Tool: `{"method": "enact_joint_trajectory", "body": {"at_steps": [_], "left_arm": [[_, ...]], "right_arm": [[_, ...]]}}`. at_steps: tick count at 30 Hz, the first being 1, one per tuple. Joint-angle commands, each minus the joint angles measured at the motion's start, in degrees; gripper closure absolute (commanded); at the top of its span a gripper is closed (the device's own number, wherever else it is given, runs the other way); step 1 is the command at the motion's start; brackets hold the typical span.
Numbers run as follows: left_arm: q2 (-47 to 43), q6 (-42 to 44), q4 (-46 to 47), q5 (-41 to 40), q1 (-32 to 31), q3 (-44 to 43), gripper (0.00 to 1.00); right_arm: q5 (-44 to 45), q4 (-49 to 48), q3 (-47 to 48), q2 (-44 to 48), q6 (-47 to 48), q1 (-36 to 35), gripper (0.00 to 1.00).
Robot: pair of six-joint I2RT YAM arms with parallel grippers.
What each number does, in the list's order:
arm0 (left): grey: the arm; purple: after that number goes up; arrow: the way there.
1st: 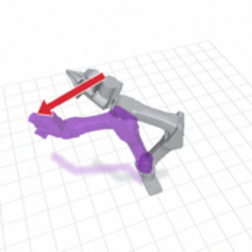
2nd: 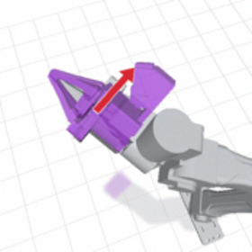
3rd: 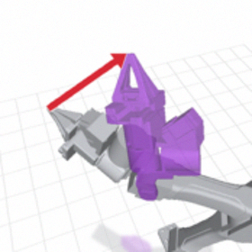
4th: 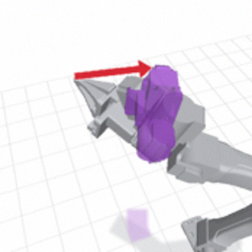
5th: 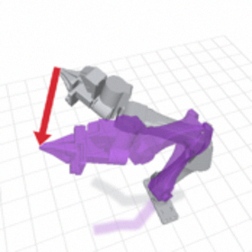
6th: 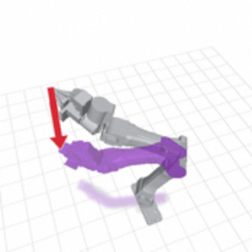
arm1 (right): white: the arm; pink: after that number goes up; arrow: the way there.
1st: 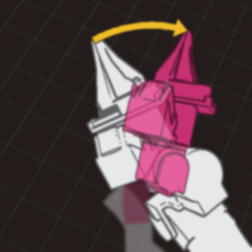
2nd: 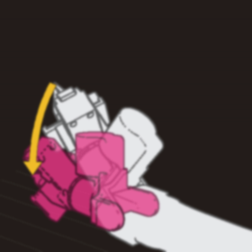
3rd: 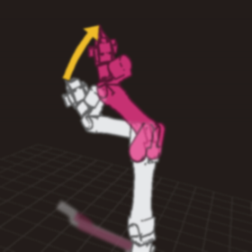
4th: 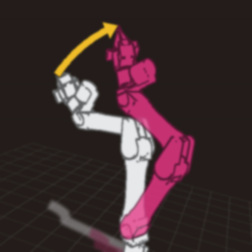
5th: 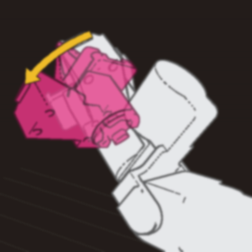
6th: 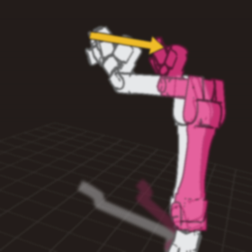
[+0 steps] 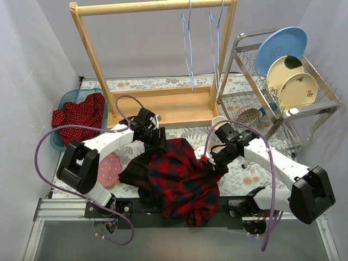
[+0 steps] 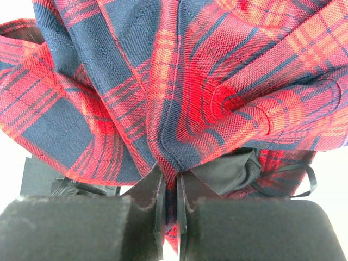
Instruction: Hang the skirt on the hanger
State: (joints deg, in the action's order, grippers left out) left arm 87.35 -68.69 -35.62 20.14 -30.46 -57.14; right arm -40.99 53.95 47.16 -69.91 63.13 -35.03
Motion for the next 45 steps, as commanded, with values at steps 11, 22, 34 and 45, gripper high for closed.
{"method": "enact_joint_trajectory", "body": {"at_steps": [11, 22, 34, 45], "left_arm": [[-15.17, 0.48, -2.61, 1.41, 6.54, -13.76, 1.0], [-24.58, 0.49, -5.77, -3.45, 8.84, -38.58, 1.0], [-51.39, -17.97, -3.04, 21.27, 8.66, 22.42, 0.81], [-42.01, -11.38, 2.54, 18.67, 8.57, 10.91, 0.26]], "right_arm": [[8.29, -2.27, 34.6, -2.59, -13.29, 2.76, 0.99], [0.32, 2.21, 62.67, -6.57, -15.42, 4.35, 0.99], [-9.64, 11.88, 4.89, 4.26, 4.63, -4.34, 0.56], [4.6, -1.1, 19.72, 7.68, -14.32, -2.34, 0.24]]}}
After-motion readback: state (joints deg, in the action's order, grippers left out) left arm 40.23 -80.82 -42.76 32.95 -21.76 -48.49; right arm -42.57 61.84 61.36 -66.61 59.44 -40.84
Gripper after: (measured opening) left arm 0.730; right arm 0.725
